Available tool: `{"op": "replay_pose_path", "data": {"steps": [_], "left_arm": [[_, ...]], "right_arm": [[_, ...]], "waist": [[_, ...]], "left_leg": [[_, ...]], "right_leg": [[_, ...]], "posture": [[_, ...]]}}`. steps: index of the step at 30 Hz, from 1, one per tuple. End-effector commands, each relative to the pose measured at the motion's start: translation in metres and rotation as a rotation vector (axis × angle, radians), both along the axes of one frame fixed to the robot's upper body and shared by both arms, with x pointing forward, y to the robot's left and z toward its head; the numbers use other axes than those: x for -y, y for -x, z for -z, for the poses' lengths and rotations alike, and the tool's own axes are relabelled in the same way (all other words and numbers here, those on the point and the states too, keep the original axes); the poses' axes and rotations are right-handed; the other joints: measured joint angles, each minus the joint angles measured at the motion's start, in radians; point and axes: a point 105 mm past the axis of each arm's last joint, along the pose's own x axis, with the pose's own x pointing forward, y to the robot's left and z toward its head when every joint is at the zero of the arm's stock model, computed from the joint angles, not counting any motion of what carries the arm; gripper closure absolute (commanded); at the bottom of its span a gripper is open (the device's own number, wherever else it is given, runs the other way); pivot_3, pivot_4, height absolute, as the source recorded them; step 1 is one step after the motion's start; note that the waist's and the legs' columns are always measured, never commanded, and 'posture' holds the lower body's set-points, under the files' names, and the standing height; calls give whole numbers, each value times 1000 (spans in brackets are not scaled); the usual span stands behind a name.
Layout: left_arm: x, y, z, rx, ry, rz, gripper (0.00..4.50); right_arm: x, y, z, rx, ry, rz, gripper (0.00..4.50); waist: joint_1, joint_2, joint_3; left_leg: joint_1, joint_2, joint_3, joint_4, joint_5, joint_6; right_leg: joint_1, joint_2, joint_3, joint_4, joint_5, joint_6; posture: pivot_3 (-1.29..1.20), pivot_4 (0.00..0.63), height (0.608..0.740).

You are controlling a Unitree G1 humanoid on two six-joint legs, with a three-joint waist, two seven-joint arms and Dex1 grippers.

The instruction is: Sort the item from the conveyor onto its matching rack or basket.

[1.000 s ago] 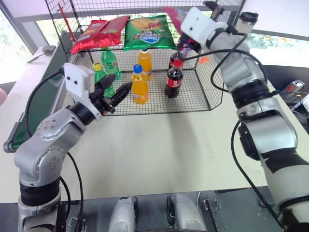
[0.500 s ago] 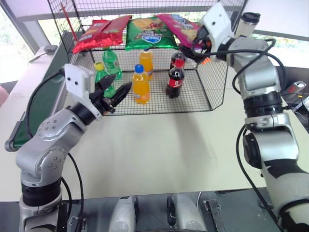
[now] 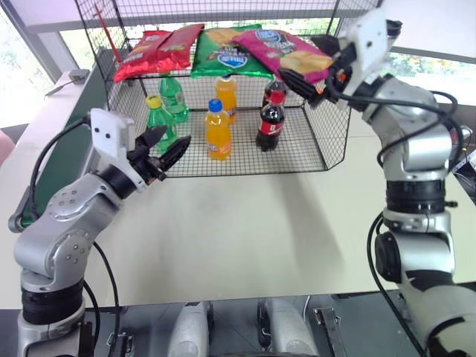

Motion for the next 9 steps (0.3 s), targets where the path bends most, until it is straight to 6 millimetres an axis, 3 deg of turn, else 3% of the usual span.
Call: {"op": "replay_pose_path", "data": {"steps": [1,6,9], "left_arm": [[-8,5,-9,28,-9,-12,1503],[-15,12,-12,23,-10,-19,1503],[-21,19,-11,8,-16,-35,1503]], "right_arm": [[14,22,-15,57,-72,-12,30],[31,47,-11,-19,-197,-83,30],[34,71,15,-148,-178,-165,30]], "waist": [[0,0,0],[0,0,0],[1,0,0]], "left_leg": [[0,0,0,0,0,0],[0,0,0,0,0,0],[0,0,0,0,0,0]], "right_leg": [[0,0,0,0,0,0],[0,0,0,0,0,0],[0,0,0,0,0,0]], "posture": [[0,150,740],[0,150,740],[0,150,740]]}}
